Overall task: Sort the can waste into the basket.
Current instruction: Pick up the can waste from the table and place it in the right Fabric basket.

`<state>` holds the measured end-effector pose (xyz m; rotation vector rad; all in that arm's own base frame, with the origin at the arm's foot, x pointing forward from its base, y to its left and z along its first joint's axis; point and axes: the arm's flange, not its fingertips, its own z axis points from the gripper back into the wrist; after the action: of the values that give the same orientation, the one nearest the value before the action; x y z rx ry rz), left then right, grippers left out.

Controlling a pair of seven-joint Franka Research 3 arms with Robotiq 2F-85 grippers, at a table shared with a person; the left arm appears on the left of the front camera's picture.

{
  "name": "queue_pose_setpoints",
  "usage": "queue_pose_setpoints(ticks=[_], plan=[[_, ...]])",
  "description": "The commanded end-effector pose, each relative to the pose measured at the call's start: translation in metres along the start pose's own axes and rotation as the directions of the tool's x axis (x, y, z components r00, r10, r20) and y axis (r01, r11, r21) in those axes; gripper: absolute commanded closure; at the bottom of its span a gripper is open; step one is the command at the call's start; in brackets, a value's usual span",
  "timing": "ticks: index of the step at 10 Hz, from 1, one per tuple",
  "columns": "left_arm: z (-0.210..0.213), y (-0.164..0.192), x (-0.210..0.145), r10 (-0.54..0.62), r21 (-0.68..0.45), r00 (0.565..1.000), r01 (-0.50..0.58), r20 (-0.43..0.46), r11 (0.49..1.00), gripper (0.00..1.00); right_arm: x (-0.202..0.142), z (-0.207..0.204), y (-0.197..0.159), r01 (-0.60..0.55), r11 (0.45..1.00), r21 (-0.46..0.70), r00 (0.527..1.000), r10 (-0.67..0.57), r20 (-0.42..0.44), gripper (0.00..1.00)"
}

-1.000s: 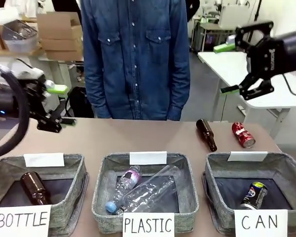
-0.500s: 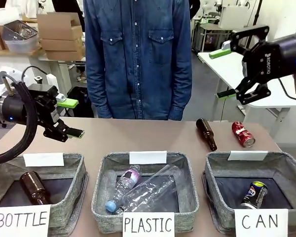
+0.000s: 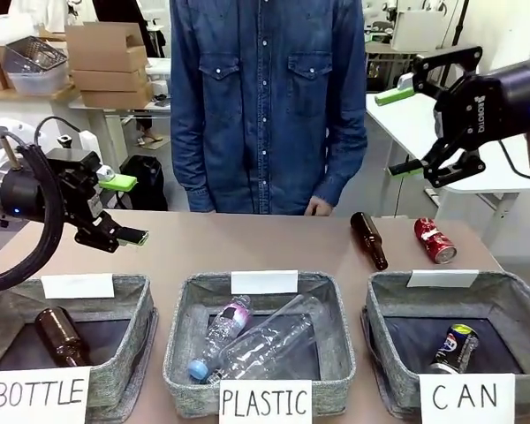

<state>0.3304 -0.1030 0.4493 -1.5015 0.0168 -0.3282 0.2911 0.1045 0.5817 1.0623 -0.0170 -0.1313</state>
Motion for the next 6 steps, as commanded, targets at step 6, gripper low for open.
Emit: queue_pose_setpoints(ticks=[6], plan=[[0.004, -0.001, -0.001, -0.018, -0.007, 1.0, 0.018, -0.015, 1.0, 0.0, -0.102, 0.117, -0.025, 0.527, 0.683, -0.506, 0.656, 0.052, 0.753, 0.0]])
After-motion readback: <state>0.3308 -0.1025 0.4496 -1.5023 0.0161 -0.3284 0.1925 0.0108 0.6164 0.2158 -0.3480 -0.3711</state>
